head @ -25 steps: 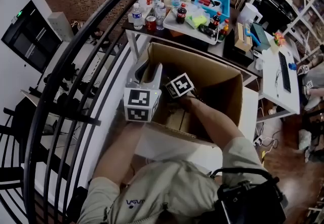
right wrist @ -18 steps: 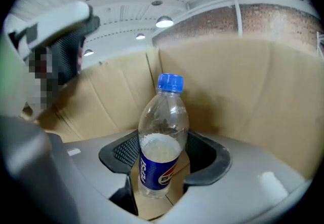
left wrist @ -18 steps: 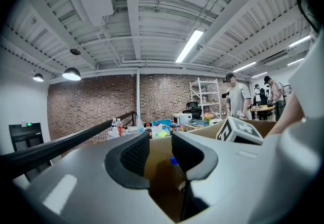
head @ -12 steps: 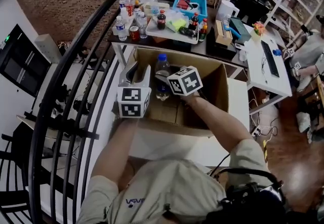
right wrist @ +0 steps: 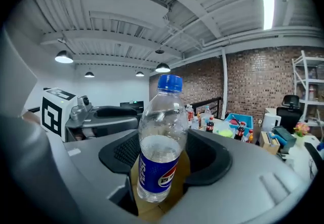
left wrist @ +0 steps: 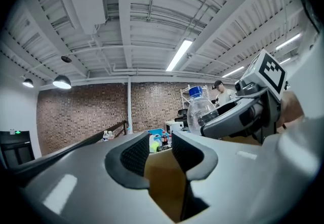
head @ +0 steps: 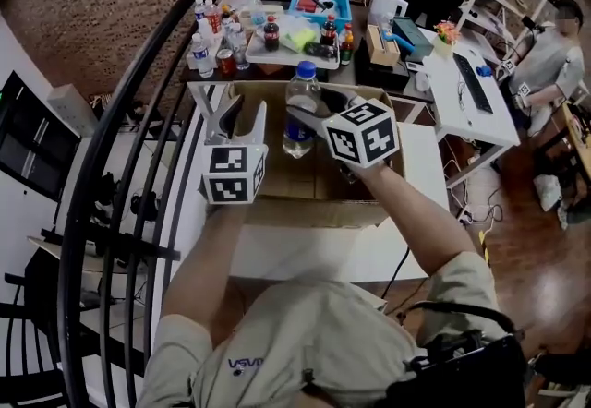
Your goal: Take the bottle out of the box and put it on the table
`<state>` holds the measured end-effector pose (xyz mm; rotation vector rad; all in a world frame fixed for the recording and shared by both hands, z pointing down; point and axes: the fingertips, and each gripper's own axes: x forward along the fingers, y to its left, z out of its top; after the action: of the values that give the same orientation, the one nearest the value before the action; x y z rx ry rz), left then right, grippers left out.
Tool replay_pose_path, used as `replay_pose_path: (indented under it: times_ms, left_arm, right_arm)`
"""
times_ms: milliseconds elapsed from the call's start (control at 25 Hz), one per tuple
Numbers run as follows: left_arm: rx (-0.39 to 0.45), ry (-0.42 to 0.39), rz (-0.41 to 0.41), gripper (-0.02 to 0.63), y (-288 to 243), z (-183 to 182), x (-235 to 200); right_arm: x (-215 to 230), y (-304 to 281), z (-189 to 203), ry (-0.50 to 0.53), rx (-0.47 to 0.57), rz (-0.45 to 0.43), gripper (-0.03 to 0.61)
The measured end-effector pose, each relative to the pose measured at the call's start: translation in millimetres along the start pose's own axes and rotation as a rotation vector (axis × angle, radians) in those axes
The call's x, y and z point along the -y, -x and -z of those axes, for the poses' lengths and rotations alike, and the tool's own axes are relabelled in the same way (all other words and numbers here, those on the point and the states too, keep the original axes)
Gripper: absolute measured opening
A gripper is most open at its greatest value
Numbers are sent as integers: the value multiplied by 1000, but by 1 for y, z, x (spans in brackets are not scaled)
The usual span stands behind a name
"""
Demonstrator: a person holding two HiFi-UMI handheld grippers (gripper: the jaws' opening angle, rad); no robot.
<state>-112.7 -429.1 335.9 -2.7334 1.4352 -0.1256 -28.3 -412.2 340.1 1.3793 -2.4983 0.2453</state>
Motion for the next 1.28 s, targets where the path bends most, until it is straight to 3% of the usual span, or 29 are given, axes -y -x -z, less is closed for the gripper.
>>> replay_pose_path:
  times_ms: [320, 680, 1080, 1280]
  left_arm:
    - [69, 19, 99, 114, 6, -26, 41]
    - [120, -3, 211, 114, 6, -58, 125]
    - [161, -45, 347, 114, -14, -98, 298]
    - [123, -2, 384, 114, -29, -78, 365]
  right_arm:
    - [26, 68, -24, -34, 91, 152, 274]
    - [77, 177, -29, -69, 190, 296, 276]
    - [144, 300, 18, -56, 198, 365, 281]
    - [184, 338, 59, -33, 167, 412, 282]
